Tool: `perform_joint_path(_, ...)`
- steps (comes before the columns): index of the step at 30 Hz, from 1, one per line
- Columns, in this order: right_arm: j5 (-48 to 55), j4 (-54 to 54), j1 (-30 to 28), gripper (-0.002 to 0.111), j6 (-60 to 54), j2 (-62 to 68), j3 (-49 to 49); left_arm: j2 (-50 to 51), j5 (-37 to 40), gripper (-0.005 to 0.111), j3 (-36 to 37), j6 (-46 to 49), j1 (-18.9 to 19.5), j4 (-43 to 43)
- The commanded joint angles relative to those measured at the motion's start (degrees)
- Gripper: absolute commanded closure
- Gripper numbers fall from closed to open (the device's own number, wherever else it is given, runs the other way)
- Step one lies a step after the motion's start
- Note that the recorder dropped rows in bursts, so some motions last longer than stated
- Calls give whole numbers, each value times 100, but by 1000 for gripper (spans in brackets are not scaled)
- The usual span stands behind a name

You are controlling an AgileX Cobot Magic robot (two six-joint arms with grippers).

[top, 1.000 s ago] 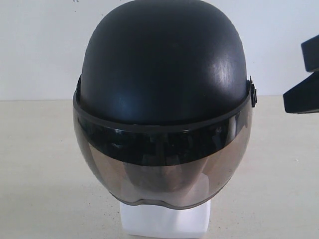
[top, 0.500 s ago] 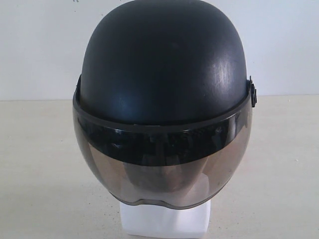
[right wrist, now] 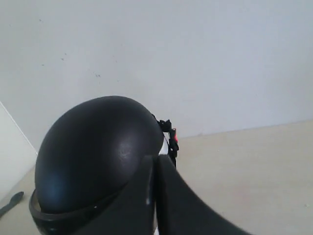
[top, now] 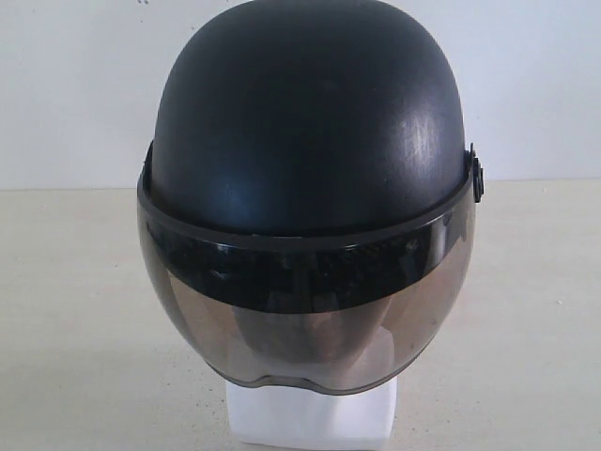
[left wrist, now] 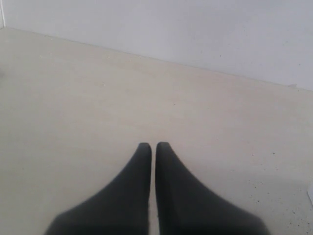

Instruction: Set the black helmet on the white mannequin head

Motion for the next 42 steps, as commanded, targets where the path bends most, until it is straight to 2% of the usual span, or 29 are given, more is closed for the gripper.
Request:
perform_joint_path(1,-41,-32,-32,108,-54,-465,28,-21,-30,102,16,24,15,21)
perform_joint_path(5,-214,-396,-32,108,-194,-645,28,-21,-30,102,16,24,15,21)
perform_joint_path(8,-595,-447,-32,108,-750,-421,401,-21,-30,102,16,24,15,21)
perform_joint_path(16,-5051,-459,-32,108,-722,-368,3052,-21,-30,102,16,24,15,21)
perform_joint_path(19,-5759,-985,-32,108,-722,-413,3839,-21,-30,102,16,24,15,21)
perform_joint_path(21,-5820,-1269,-32,108,-789,-493,4241,-21,-30,102,16,24,15,21)
perform_joint_path(29,-5804,-1293,-32,108,-954,-1429,5874,-21,-30,102,16,38,15,21)
perform_joint_path(30,-5613,-1308,-32,108,-954,-1429,5874,-21,-30,102,16,38,15,21)
perform_joint_path(31,-4942,-1505,-101,108,-981,-1429,5874,-21,-30,102,16,38,15,21)
perform_joint_path(35,-4183,-1539,-552,108,-1004,-1429,5874,-21,-30,102,16,38,15,21)
perform_joint_path(39,-3515,-1539,-598,108,-1041,-1429,5874,-21,-30,102,16,38,15,21)
perform_joint_path(42,-3515,-1539,-598,108,-1051,-1429,5874,-21,-30,102,16,52,15,21)
